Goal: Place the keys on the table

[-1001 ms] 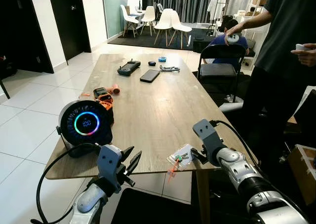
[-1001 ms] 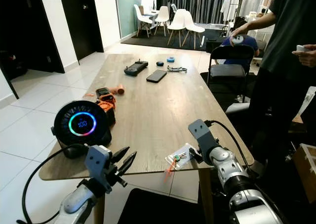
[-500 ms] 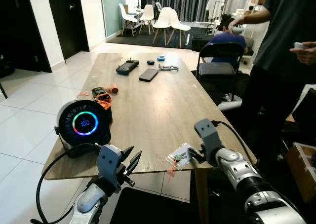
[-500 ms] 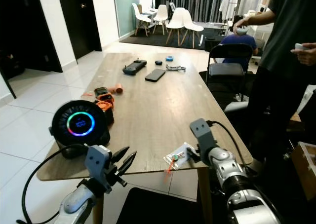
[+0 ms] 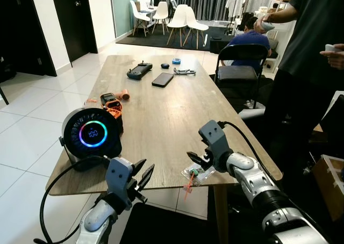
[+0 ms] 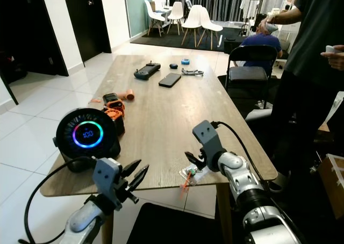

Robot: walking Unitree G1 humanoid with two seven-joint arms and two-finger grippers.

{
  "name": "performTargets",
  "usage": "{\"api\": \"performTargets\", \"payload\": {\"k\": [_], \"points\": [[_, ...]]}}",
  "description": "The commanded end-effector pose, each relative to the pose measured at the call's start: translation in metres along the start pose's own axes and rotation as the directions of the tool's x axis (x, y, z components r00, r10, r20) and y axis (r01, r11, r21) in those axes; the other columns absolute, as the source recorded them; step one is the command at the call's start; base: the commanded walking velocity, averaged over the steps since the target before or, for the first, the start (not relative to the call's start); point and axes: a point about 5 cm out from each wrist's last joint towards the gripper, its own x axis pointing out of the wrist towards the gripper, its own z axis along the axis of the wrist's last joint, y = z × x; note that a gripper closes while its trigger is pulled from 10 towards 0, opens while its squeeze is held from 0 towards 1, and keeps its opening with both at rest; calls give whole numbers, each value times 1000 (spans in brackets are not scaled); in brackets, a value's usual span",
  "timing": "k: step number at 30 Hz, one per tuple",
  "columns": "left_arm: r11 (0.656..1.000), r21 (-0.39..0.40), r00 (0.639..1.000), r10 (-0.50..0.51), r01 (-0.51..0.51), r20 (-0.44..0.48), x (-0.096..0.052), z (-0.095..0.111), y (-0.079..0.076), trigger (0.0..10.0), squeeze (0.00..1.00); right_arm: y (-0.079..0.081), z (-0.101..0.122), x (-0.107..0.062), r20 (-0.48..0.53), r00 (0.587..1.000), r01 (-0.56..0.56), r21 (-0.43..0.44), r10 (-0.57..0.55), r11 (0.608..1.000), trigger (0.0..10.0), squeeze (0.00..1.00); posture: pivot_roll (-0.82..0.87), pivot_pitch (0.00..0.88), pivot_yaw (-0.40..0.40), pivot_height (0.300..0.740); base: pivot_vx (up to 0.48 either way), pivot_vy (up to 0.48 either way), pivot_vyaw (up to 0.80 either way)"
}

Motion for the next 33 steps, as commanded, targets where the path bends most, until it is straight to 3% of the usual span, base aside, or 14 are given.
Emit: {"api": "performTargets", "payload": {"k": [1,3,7,11,16,25,33], "points": [[1000,-10,1000,1,-1,0,-2,-1,-2,10000,0,8,4,-1,49,997,-62,-30,63,998,10000,0,29,105,-30,740,0,0,0],[1000,-10,1000,1,-1,0,-2,-1,-2,10000,0,10,6,-2,67,994,-85,-40,87,996,10000,0,29,105,-30,740,0,0,0],[1000,-13,1000,-1,1,6,-2,-1,-3,10000,0,24,10,-14,137,964,-203,-165,226,965,10000,0,30,100,-34,740,0,0,0],[1000,-14,1000,-1,2,8,-2,0,-3,10000,0,27,7,-20,135,959,-221,-191,248,956,10000,0,29,99,-37,740,0,0,0],[997,-45,998,-60,61,23,-3,1,-12,10000,0,35,-4,-40,157,943,-248,-258,294,934,10000,0,25,101,-31,740,0,0,0],[996,-44,997,-72,73,21,-2,1,-14,10000,0,44,-19,-48,118,932,-303,-271,344,914,10000,0,23,104,-29,740,0,0,0],[997,-43,997,-71,72,17,-4,1,-14,10000,0,36,-33,-51,73,964,-229,-247,254,942,10000,0,29,110,-31,740,0,0,0]]}}
